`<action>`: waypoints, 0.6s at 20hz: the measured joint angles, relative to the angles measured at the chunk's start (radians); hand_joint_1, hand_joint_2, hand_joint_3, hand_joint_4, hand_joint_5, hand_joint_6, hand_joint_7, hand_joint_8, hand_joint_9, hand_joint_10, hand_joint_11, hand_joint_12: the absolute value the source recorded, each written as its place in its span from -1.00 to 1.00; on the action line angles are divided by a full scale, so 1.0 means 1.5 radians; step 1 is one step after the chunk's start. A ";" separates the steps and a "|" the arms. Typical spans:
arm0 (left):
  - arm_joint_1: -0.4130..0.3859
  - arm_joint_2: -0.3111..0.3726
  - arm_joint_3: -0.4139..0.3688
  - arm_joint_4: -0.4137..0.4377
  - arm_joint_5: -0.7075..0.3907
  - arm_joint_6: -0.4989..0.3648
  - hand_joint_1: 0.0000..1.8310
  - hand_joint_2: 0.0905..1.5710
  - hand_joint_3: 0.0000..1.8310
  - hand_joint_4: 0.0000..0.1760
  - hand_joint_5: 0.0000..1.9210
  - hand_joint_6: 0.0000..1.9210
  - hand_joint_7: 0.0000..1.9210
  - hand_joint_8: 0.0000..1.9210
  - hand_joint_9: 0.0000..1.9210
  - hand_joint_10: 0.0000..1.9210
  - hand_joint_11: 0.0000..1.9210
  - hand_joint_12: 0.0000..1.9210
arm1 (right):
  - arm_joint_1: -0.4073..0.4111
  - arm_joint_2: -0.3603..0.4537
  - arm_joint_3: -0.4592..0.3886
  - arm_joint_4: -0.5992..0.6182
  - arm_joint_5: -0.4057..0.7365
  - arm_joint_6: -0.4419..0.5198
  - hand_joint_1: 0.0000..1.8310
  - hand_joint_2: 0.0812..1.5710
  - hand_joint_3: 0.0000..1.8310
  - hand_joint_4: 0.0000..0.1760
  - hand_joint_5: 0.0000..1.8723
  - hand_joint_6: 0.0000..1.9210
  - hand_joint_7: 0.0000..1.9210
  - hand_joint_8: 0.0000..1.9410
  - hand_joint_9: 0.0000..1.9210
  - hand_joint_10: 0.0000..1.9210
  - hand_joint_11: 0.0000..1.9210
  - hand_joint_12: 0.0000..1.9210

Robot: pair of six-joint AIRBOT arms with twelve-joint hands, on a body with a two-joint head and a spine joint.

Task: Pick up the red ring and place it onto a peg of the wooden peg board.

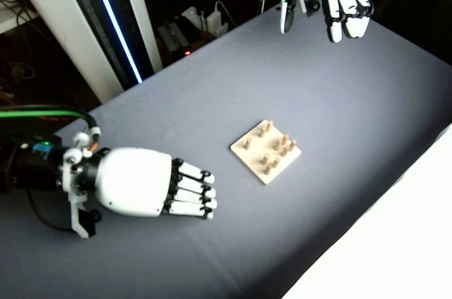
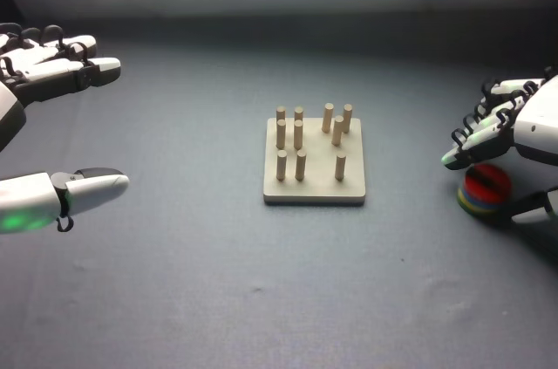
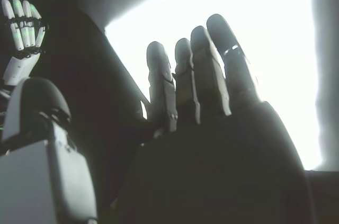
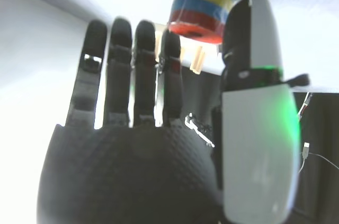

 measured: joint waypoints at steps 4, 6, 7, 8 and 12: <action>0.000 -0.001 0.003 0.001 0.000 -0.003 -0.33 0.32 -1.00 -1.00 -0.50 -1.00 -0.67 -1.00 -0.67 -1.00 -1.00 0.01 | 0.000 -0.002 0.001 0.000 0.000 0.000 0.38 0.24 -1.00 -1.00 -0.08 -0.99 -0.01 -0.98 0.01 -0.94 -0.59 0.25; 0.000 -0.001 0.003 0.001 0.001 -0.003 -0.35 0.32 -1.00 -1.00 -0.50 -1.00 -0.64 -0.99 -0.66 -1.00 -1.00 0.04 | 0.000 -0.002 0.002 0.000 0.000 0.000 0.37 0.27 -0.97 -1.00 0.09 -0.34 0.20 -0.43 0.12 -0.97 -0.36 0.08; 0.000 -0.001 0.003 0.000 0.000 -0.003 -0.37 0.33 -1.00 -1.00 -0.51 -1.00 -0.62 -0.99 -0.66 -1.00 -1.00 0.07 | 0.000 -0.002 0.002 0.000 0.001 0.001 0.35 0.35 -0.99 -1.00 0.00 -0.01 0.16 -0.20 0.20 -0.96 -0.24 0.13; 0.000 -0.001 0.003 0.000 0.001 -0.004 -0.32 0.33 -1.00 -1.00 -0.49 -0.99 -0.63 -1.00 -0.65 -0.99 -1.00 0.07 | 0.000 -0.002 0.002 0.001 0.004 0.001 0.48 0.31 -1.00 -1.00 0.02 -0.06 0.23 -0.40 0.18 -0.20 -0.12 0.14; 0.000 -0.001 0.003 0.000 0.000 -0.005 -0.34 0.31 -1.00 -1.00 -0.50 -1.00 -0.66 -1.00 -0.66 -1.00 -1.00 0.05 | 0.003 -0.002 0.002 0.002 0.004 0.001 0.52 0.31 -1.00 -1.00 0.04 0.01 0.25 -0.55 0.11 0.07 -0.12 0.12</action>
